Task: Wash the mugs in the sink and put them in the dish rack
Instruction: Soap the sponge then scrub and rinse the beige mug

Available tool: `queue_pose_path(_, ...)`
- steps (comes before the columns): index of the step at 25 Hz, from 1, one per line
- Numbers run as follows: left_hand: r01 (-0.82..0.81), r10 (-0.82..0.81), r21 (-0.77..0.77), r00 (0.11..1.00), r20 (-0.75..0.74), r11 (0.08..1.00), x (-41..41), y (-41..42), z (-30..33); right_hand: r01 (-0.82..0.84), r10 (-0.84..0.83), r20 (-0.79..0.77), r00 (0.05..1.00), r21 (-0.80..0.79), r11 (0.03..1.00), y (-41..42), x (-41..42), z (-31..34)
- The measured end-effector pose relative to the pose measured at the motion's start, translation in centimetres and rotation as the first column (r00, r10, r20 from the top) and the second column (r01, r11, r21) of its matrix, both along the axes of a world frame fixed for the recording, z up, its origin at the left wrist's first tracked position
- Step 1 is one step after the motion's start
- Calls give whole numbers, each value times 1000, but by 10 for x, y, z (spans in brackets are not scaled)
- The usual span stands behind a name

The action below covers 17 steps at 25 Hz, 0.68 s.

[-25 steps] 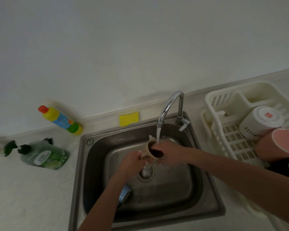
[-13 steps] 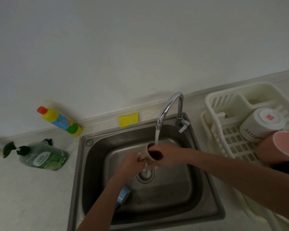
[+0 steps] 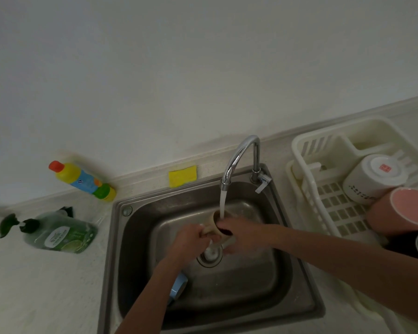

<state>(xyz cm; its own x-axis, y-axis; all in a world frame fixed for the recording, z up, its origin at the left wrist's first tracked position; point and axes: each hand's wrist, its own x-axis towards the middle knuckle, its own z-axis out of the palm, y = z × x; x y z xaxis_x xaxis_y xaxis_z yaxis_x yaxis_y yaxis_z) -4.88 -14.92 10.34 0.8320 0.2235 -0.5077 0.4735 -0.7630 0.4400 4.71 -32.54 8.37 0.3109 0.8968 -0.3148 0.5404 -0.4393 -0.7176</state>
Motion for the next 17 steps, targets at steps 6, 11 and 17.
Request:
queue_pose_path(6, -25, 25, -2, 999, -20, 1000, -1, -5, -4, -32, 31, -17, 999, -30, 999, -1, 0, -9)
queue_pose_path(11, -42, 42, -28, 999, 6, 999, -4, 2, -1, -51, 52, 5, 999, -56, 997, 2, 3, -7)
queue_pose_path(17, -70, 70, -29, 997, 12, 997, -6, 4, -4, -83, 86, 51, 995, -61, 995, 9, 15, -1)
